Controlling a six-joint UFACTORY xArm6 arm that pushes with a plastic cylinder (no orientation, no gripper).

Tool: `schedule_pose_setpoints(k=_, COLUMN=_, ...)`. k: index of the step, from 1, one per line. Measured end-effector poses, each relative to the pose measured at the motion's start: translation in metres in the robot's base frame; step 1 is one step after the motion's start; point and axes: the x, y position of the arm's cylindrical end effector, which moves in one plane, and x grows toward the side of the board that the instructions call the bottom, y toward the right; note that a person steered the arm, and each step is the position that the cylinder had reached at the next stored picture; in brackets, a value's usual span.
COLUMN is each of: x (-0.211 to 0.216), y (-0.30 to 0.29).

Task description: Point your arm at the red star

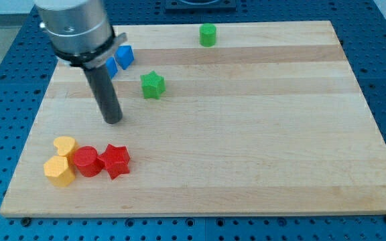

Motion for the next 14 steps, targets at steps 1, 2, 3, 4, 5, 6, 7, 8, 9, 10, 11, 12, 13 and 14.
schedule_pose_setpoints(k=1, x=-0.013, y=-0.041)
schedule_pose_setpoints(k=2, x=-0.037, y=-0.079)
schedule_pose_setpoints(k=3, x=-0.072, y=-0.105)
schedule_pose_setpoints(k=4, x=-0.107, y=-0.107)
schedule_pose_setpoints(k=5, x=-0.143, y=-0.089)
schedule_pose_setpoints(k=6, x=-0.164, y=-0.050)
schedule_pose_setpoints(k=7, x=-0.166, y=-0.011)
schedule_pose_setpoints(k=8, x=-0.158, y=-0.009)
schedule_pose_setpoints(k=9, x=-0.143, y=-0.015)
schedule_pose_setpoints(k=10, x=-0.126, y=-0.022)
schedule_pose_setpoints(k=11, x=-0.125, y=-0.028)
schedule_pose_setpoints(k=12, x=-0.126, y=-0.040)
schedule_pose_setpoints(k=13, x=-0.126, y=-0.056)
schedule_pose_setpoints(k=14, x=-0.121, y=-0.062)
